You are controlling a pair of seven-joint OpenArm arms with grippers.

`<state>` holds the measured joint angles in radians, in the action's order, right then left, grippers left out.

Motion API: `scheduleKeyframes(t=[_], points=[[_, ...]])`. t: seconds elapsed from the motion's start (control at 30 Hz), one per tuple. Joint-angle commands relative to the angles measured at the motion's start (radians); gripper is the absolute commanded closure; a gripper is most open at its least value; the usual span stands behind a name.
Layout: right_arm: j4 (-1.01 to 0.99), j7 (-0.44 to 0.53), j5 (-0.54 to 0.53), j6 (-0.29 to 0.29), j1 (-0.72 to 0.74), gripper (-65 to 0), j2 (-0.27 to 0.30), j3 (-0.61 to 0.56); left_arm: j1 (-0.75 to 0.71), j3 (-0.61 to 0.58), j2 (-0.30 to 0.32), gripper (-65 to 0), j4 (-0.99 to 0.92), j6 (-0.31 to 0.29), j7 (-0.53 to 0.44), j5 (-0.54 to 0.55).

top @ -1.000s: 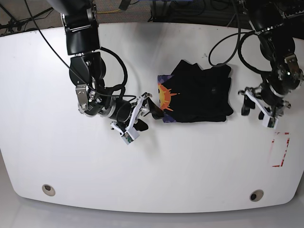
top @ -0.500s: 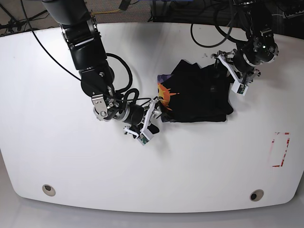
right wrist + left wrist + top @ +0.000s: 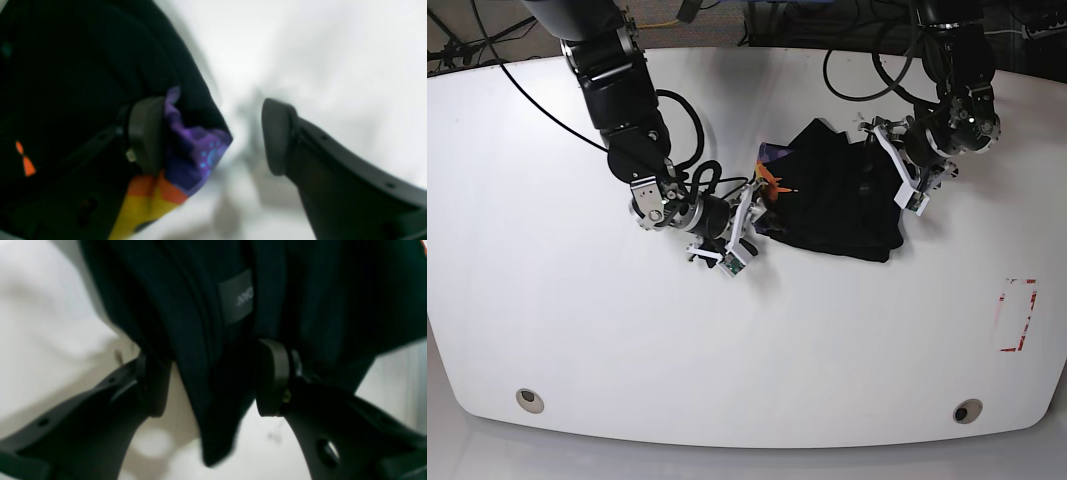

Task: Fold the T-shirt properly
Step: 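Fold the shirt bundle over with both grippers into a square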

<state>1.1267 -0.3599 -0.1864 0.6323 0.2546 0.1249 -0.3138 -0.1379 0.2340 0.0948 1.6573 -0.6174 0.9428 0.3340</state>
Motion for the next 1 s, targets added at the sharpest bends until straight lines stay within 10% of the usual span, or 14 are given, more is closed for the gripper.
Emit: scheduleKeyframes(t=[0.0,0.53,0.97], points=[[0.125,-0.014,0.000,0.007,-0.045,-41.5,0.031,0.003,0.028,-0.002,0.026,-35.8,0.019,0.001,-0.029,0.023],[0.454,-0.075,0.000,0.002,-0.357,-41.5,0.071,-0.002,0.200,-0.045,0.084,-35.8,-0.035,0.001,-0.026,0.024],[0.543,-0.285,0.003,0.005,-0.374,-41.5,-0.089,-0.003,0.134,-0.043,0.079,-35.8,0.206,0.000,-0.026,0.026]])
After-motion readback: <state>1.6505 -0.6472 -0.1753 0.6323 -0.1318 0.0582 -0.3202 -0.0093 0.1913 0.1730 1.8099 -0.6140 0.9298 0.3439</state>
